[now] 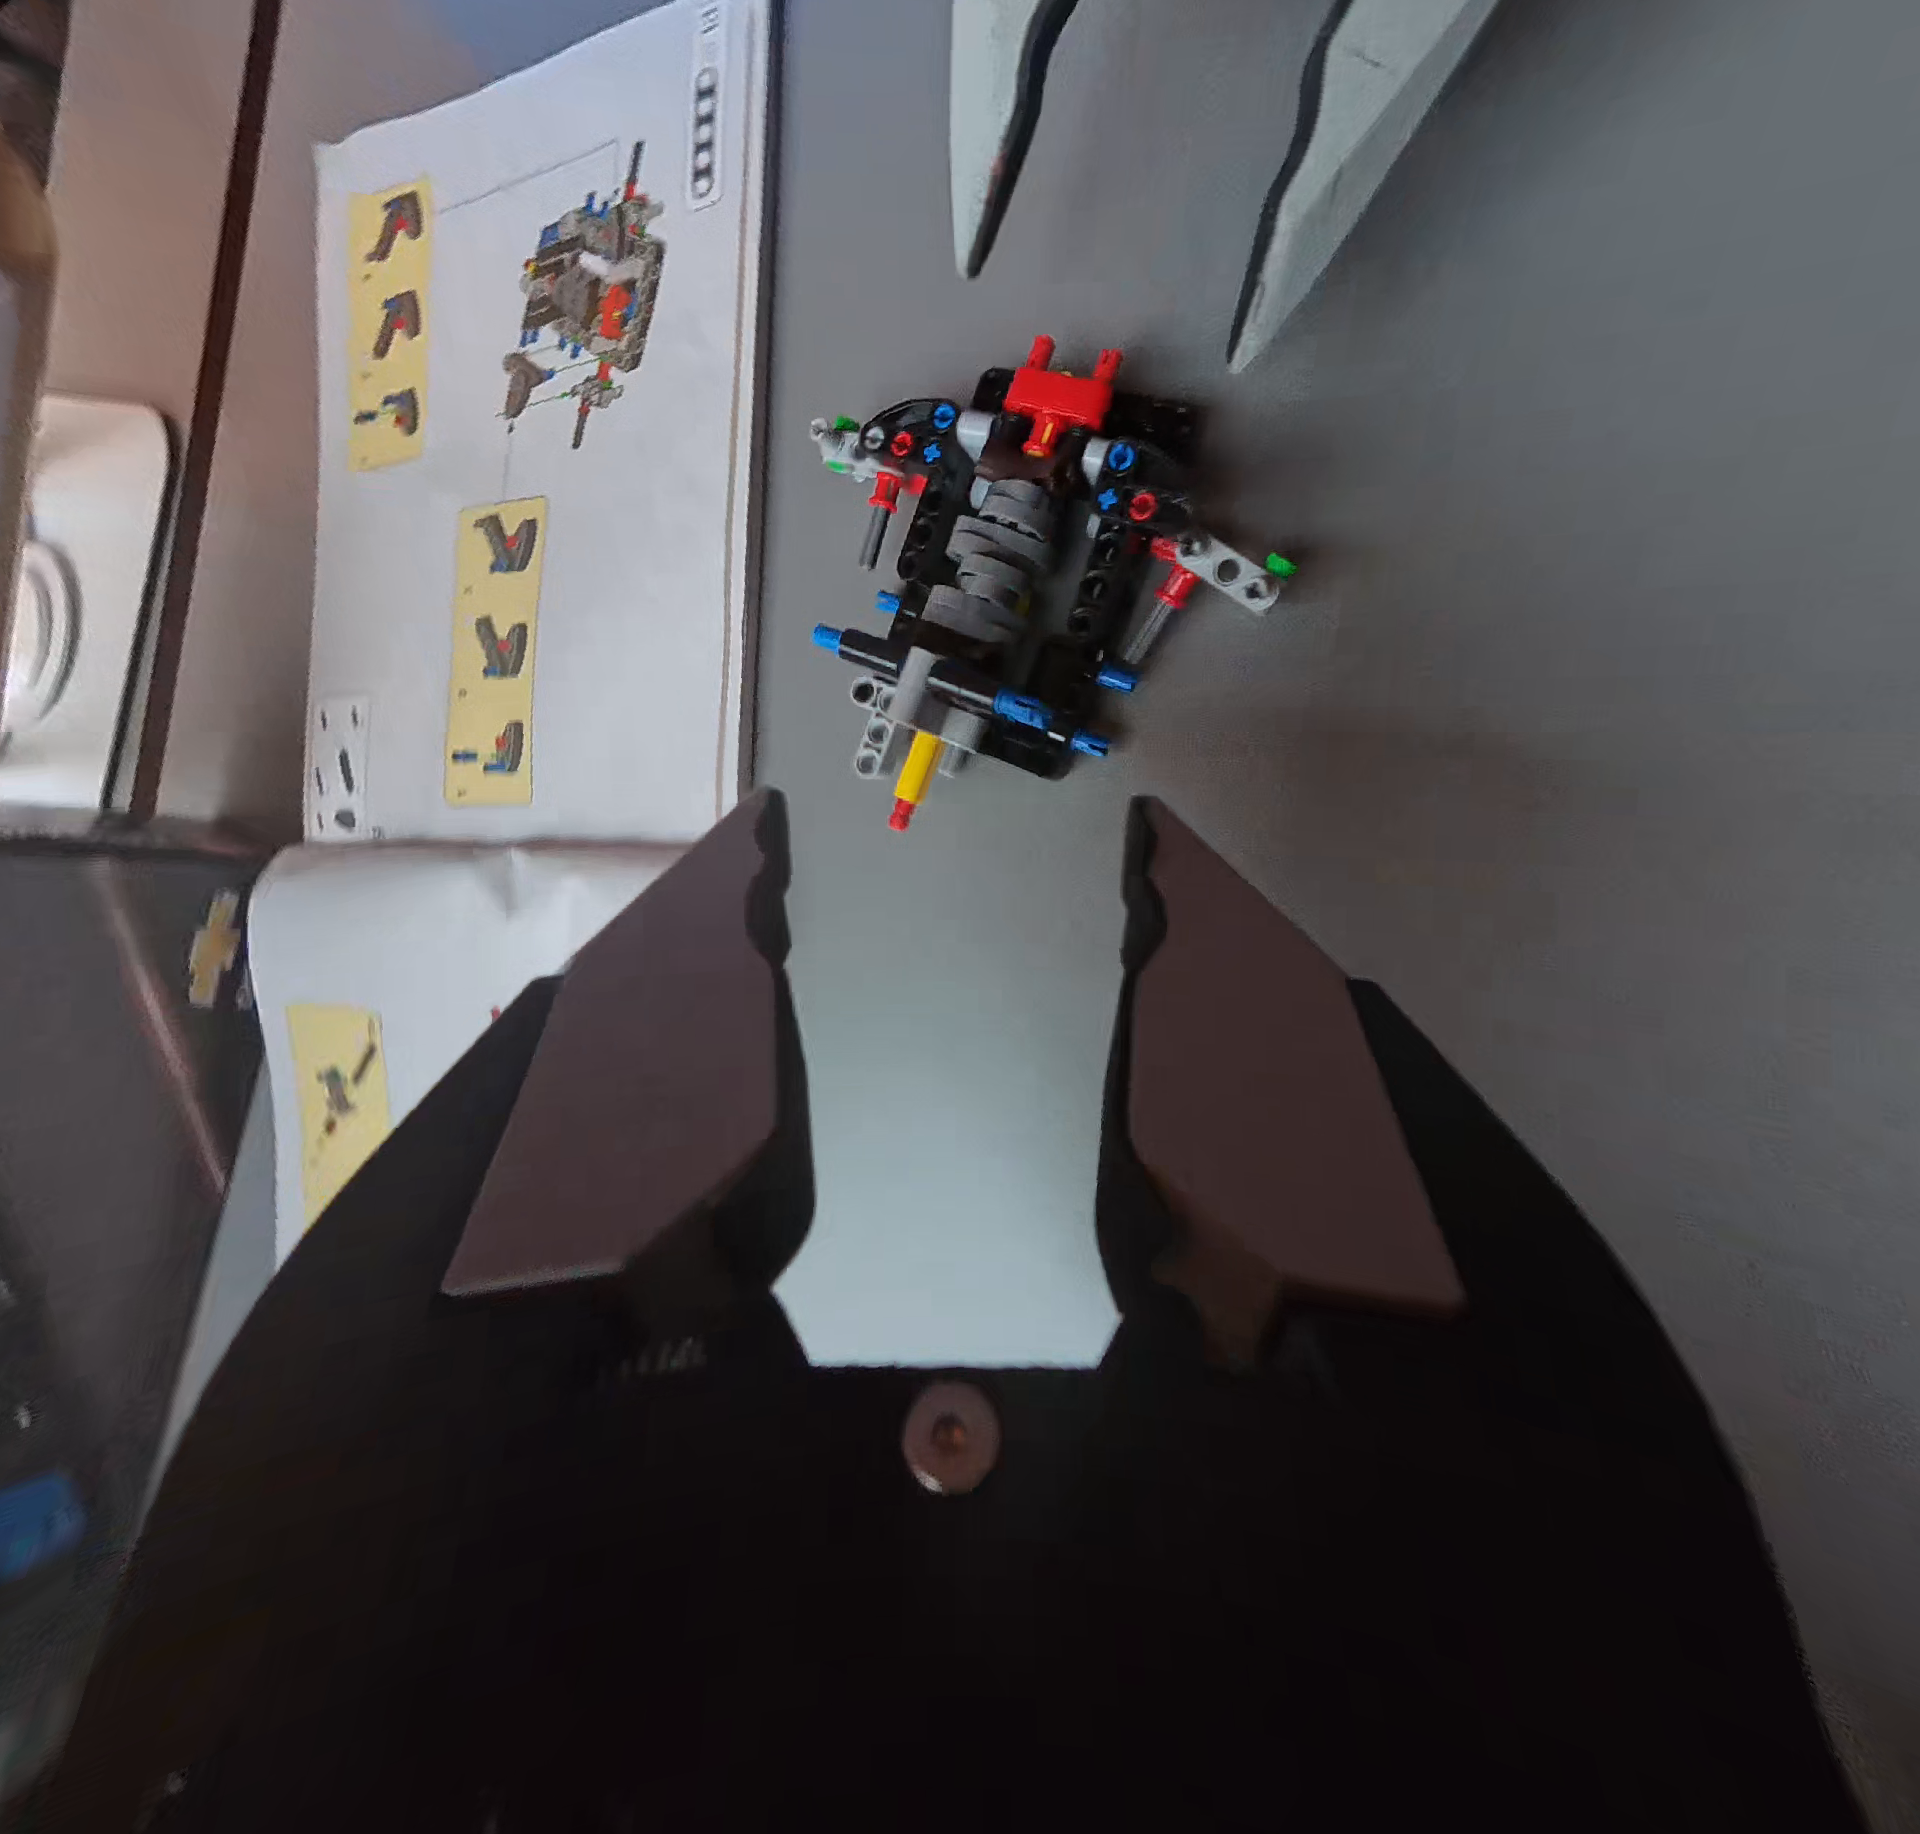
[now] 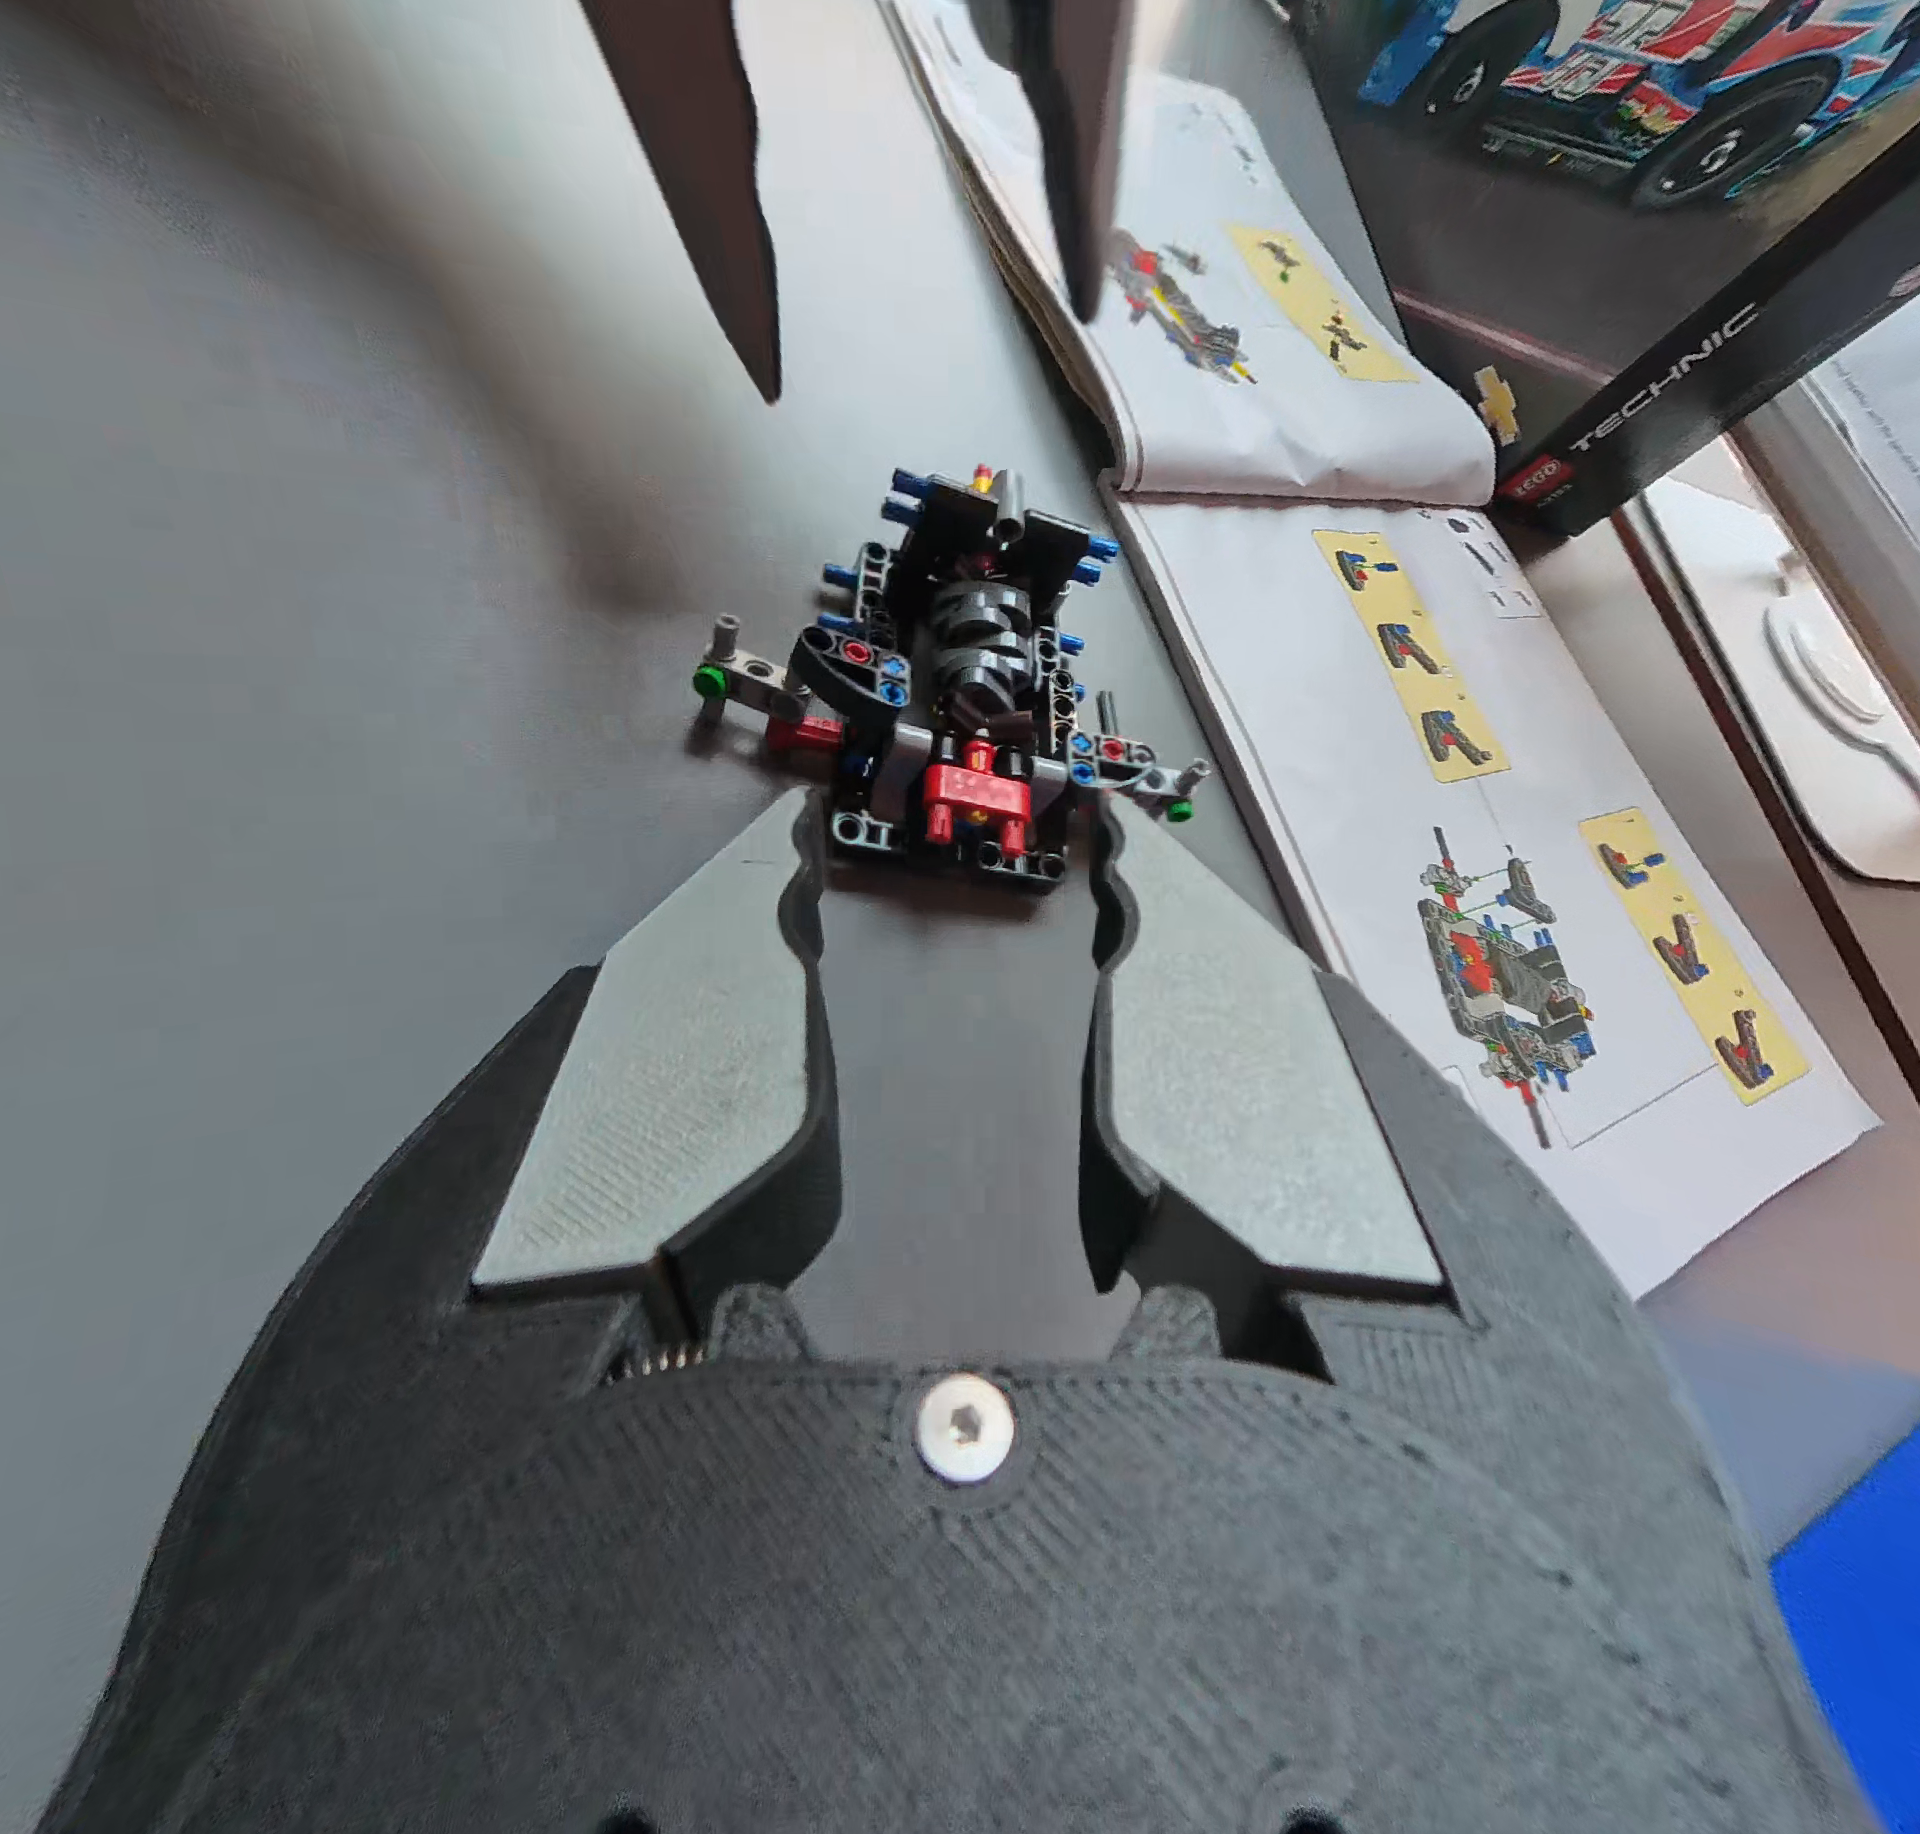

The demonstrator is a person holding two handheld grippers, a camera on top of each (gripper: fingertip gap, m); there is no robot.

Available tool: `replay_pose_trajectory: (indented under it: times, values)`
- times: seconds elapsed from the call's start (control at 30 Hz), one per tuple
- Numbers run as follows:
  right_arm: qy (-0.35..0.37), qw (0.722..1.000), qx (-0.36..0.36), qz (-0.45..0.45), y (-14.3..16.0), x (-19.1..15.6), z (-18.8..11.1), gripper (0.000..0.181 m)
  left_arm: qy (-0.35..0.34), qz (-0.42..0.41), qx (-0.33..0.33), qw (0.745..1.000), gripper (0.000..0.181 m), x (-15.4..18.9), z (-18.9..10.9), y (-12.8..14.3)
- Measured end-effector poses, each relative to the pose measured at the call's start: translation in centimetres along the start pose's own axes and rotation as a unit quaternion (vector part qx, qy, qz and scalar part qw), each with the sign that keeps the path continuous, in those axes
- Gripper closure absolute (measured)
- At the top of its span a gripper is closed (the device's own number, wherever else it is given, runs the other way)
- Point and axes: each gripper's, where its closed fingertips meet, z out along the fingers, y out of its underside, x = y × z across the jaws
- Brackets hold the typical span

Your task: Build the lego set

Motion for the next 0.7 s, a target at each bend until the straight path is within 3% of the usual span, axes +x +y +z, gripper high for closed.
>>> replay_pose_trajectory:
  times: [0.07, 0.13, 0.17, 0.27, 0.4, 0.63, 0.7]
  values:
    - [0.006, 1.0, 0.006, 0.006, -0.3, 0.9, 0.0, 0.116, 0.026, -0.117, 0.001, 0.993, 0.134, 2.3, -1.1, -0.1]
    - [-0.001, 1.0, 0.01, -0.006, -0.6, 1.1, 0.4, 0.114, 0.14, -0.229, 0.052, 0.962, 0.133, 7.1, -1.0, -2.1]
    - [-0.014, 1.0, 0.015, -0.013, -0.9, 0.9, 0.6, 0.115, 0.165, -0.264, 0.062, 0.948, 0.133, 8.4, -0.4, -2.5]
    - [-0.066, 0.996, 0.043, -0.036, -2.1, -0.4, 1.0, 0.135, 0.133, -0.317, 0.05, 0.938, 0.129, 8.4, 2.2, -1.6]
    - [-0.107, 0.991, 0.06, -0.059, -2.6, -1.6, 1.2, 0.146, 0.115, -0.342, 0.049, 0.931, 0.139, 7.5, 3.4, -2.2]
    - [-0.106, 0.989, 0.045, -0.094, -1.9, -1.9, 2.4, 0.171, 0.051, -0.34, 0.052, 0.937, 0.171, 6.3, 5.0, -2.7]
    - [-0.102, 0.99, 0.056, -0.083, -2.0, -1.7, 2.5, 0.175, 0.031, -0.339, 0.046, 0.939, 0.172, 6.0, 5.0, -2.4]
